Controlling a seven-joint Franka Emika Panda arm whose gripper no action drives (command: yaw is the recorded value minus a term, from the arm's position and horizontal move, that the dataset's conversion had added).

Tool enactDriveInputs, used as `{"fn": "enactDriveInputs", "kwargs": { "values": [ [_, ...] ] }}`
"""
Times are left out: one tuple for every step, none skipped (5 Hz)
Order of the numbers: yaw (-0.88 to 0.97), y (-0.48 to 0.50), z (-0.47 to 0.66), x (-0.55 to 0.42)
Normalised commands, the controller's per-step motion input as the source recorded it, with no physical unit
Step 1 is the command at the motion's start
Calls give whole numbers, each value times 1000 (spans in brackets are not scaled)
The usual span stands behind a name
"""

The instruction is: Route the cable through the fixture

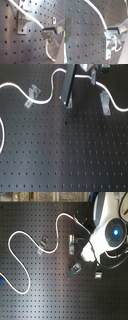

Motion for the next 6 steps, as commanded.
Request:
{"fn": "enactDriveInputs", "kwargs": {
  "values": [
    [-89, 55, -1, 14],
    [0, 226, -7, 201],
    [0, 183, 88, 161],
    [0, 83, 153, -73],
    [-74, -62, 1, -69],
    [-74, 42, 89, -47]
  ]
}}
